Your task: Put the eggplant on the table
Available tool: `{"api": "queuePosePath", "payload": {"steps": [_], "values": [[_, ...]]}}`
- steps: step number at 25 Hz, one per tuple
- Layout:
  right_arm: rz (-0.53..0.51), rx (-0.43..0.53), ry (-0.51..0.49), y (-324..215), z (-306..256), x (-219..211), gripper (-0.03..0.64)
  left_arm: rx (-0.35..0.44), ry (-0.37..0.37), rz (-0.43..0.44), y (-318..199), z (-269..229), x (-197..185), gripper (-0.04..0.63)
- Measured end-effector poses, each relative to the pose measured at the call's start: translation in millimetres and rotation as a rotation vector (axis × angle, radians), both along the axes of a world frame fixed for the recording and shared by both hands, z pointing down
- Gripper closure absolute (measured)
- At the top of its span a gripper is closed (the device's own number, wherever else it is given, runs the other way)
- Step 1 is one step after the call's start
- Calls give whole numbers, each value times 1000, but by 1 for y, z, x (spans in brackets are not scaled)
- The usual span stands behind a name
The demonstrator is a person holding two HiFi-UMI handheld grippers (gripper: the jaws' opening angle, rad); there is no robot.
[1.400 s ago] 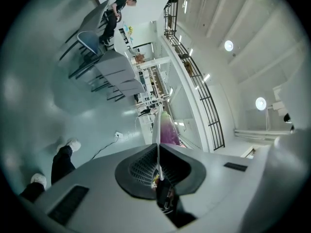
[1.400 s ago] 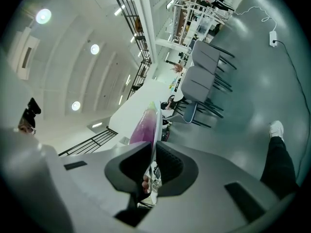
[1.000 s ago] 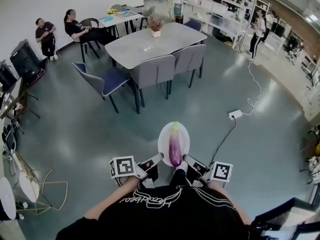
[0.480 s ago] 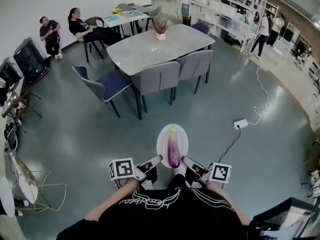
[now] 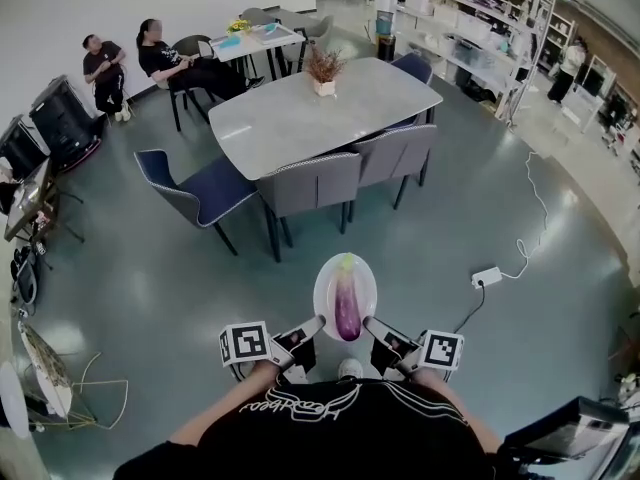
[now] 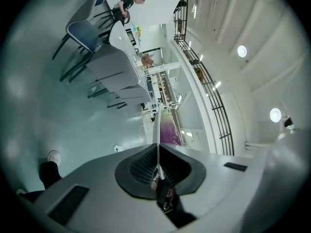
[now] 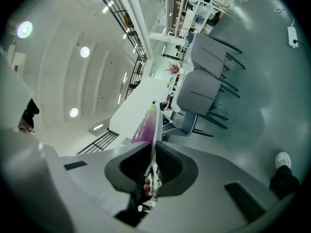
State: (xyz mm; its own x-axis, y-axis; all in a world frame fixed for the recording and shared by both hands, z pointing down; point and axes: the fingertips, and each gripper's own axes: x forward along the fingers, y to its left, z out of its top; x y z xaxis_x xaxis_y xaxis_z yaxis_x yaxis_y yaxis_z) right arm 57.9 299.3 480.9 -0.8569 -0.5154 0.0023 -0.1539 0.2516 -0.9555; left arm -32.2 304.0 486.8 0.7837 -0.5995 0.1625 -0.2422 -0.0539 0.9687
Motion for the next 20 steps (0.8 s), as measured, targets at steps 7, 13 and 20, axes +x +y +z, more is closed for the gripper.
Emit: {"api": "queuePosePath", "payload": {"steps": [7, 13, 20], "values": [[6, 19, -1, -103, -8, 46, 580, 23, -23, 8, -104, -13, 45, 577], [20, 66, -12, -149, -22, 79, 580, 53, -10, 8, -149, -23, 79, 577], [9, 93, -14, -161, -30, 96, 580, 62, 0, 1, -160, -28, 96, 577]]}}
